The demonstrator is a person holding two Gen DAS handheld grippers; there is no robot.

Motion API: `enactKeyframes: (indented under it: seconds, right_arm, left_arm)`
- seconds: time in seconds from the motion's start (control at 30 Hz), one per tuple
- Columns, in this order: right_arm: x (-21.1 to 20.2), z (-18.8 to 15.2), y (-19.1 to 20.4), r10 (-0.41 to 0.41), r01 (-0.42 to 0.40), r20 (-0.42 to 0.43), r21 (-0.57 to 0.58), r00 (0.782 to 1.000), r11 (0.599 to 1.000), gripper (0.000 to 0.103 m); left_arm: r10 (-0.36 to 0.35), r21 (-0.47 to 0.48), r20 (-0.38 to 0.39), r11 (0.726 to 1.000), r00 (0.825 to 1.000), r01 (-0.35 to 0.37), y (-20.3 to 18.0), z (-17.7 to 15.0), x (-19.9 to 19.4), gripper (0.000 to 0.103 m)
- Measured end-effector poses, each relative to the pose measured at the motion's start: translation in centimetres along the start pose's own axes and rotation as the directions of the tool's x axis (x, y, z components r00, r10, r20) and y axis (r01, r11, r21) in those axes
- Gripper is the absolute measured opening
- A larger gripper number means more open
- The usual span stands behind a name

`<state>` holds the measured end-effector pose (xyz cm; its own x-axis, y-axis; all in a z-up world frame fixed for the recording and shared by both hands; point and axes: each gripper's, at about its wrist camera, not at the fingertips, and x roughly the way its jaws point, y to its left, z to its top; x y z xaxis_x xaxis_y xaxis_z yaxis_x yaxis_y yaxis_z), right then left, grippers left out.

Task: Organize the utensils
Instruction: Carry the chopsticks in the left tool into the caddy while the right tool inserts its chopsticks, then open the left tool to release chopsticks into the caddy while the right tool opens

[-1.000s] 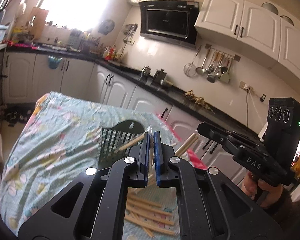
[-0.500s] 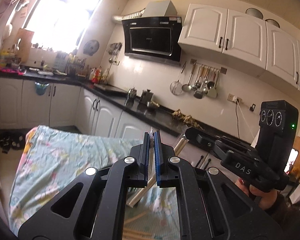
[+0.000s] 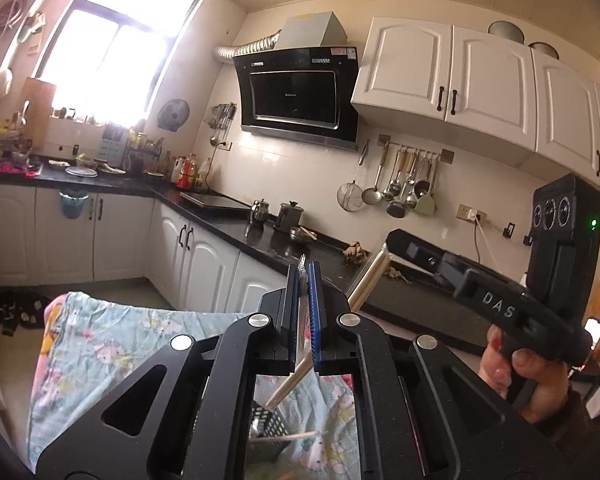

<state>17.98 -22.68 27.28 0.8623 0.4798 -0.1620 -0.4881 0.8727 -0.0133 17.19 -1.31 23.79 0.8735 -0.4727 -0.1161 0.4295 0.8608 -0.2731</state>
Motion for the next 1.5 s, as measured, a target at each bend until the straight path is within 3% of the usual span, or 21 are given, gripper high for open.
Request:
enactKeyframes:
  seconds: [0.67,1.5]
  right_arm:
    - [6.8,-5.5,1.0,0.012,-0.009,-0.136,0.017,0.991,1.000,0.001]
    - [9.8,-11.8,1.2,-0.009,0.011,-0.264,0.006,0.964,1.000,0.002]
  left_arm:
    - [-0.002,-0.005,-0.144,1.000,0.990,0.001,3.4,-3.4,4.5,0.002]
    - [0.023,-0.007,-0.251,1.000,0.968,-0.026,4.5,-9.1,7.8,0.003]
